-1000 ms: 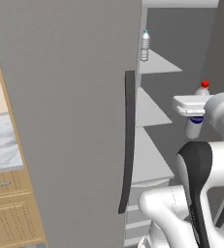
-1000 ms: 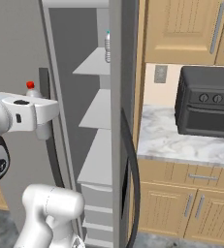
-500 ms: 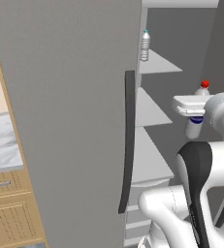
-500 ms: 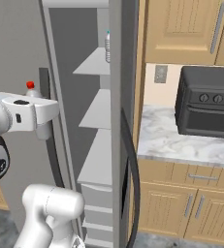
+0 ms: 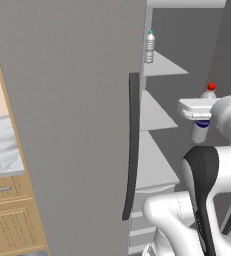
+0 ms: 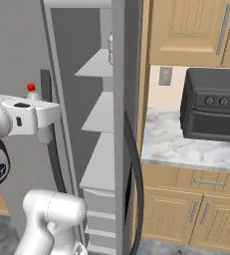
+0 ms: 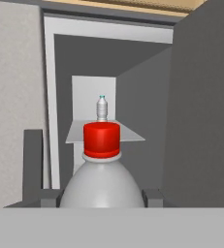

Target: Take the bottled waters from the counter and place them in the freezer to freeze. Close the freezer door after placing the bottles.

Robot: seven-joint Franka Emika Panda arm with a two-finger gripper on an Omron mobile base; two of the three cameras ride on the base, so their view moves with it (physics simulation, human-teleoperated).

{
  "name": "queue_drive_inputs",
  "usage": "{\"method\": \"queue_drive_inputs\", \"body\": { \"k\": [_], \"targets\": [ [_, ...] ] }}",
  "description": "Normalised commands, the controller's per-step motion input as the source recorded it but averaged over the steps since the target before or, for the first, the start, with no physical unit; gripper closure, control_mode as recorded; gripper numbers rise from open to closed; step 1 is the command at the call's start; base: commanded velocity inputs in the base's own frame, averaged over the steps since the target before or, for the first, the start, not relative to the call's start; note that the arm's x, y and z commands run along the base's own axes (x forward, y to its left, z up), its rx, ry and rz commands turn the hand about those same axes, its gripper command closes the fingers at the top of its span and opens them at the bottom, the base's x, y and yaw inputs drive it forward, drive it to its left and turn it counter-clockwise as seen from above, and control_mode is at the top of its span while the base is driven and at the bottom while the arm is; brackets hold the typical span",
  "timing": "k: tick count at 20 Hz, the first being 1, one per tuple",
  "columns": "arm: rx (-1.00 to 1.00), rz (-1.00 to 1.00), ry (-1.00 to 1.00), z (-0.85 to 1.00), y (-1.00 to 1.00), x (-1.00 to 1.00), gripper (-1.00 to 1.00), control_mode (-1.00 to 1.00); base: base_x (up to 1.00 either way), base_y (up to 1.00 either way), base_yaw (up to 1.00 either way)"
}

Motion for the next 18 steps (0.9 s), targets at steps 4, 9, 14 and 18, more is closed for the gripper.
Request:
{"method": "queue_drive_inputs", "body": {
  "k": [4, 9, 14, 18],
  "targets": [
    [0.00, 0.00, 0.00, 0.00, 0.00, 0.00, 1.00, 1.00, 0.00, -0.10, 0.00],
    [0.00, 0.00, 0.00, 0.00, -0.13, 0.02, 1.00, -1.00, 0.01, -0.07, 0.00],
    [0.00, 0.03, 0.01, 0.00, -0.30, 0.13, 1.00, -1.00, 0.00, 0.00, 0.00],
    [0.00, 0.00, 0.02, 0.00, -0.22, 0.13, 1.00, -1.00, 0.00, 0.00, 0.00]
  ]
}}
